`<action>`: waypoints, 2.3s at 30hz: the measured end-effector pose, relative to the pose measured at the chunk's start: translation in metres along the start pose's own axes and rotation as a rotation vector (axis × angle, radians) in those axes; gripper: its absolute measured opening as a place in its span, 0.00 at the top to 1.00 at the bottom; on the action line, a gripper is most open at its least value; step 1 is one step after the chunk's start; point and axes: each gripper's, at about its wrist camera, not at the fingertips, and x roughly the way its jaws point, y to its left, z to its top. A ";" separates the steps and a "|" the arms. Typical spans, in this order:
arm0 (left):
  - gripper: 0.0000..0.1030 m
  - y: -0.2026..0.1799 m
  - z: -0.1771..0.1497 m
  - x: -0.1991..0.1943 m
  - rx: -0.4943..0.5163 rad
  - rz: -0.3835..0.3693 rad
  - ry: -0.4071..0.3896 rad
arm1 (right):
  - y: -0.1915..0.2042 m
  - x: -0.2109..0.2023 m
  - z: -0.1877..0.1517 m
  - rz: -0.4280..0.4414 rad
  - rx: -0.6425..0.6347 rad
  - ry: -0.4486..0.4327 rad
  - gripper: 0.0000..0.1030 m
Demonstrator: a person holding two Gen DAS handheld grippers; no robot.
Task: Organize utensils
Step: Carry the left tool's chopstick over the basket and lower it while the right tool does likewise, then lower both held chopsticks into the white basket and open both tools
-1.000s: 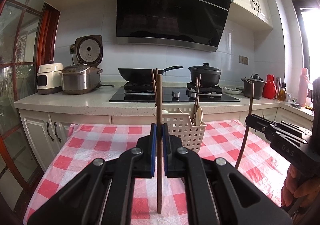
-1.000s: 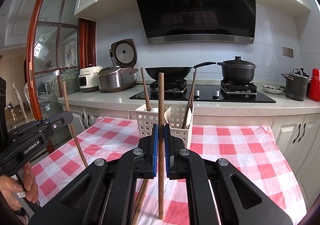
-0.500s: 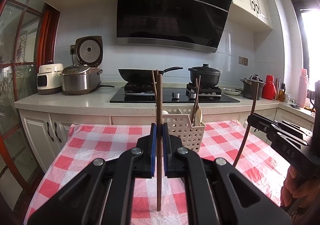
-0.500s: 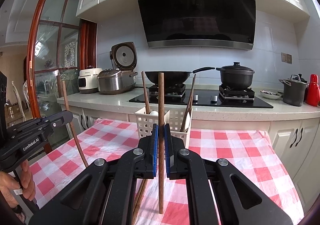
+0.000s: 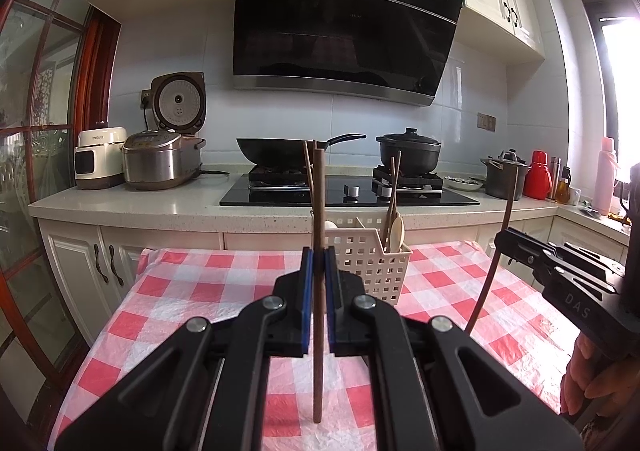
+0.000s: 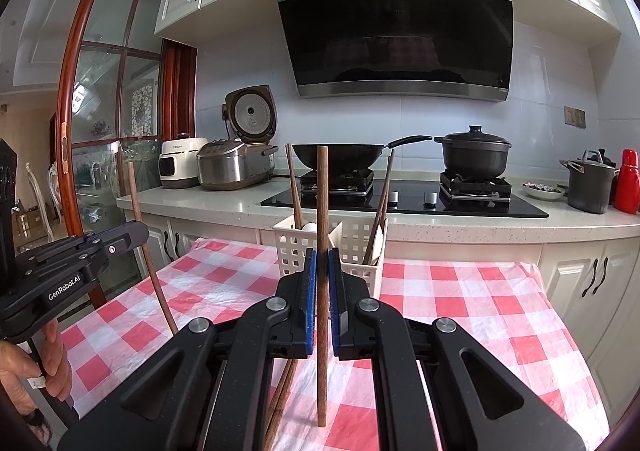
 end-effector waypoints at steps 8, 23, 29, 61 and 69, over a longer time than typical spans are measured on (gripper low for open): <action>0.94 -0.002 0.003 -0.001 0.002 -0.002 -0.013 | 0.000 0.001 0.005 0.008 0.001 -0.012 0.94; 0.94 -0.007 0.045 0.012 -0.003 -0.086 -0.026 | -0.012 0.019 0.045 0.028 0.014 -0.040 0.94; 0.94 -0.009 0.076 0.036 -0.003 -0.108 -0.017 | -0.018 0.045 0.066 0.020 0.009 -0.019 0.94; 0.94 -0.023 0.171 0.191 -0.067 -0.016 -0.073 | -0.065 0.183 0.128 -0.078 0.155 0.046 0.94; 0.94 -0.017 0.121 0.229 -0.072 -0.019 0.048 | -0.060 0.213 0.101 -0.059 0.121 0.144 0.94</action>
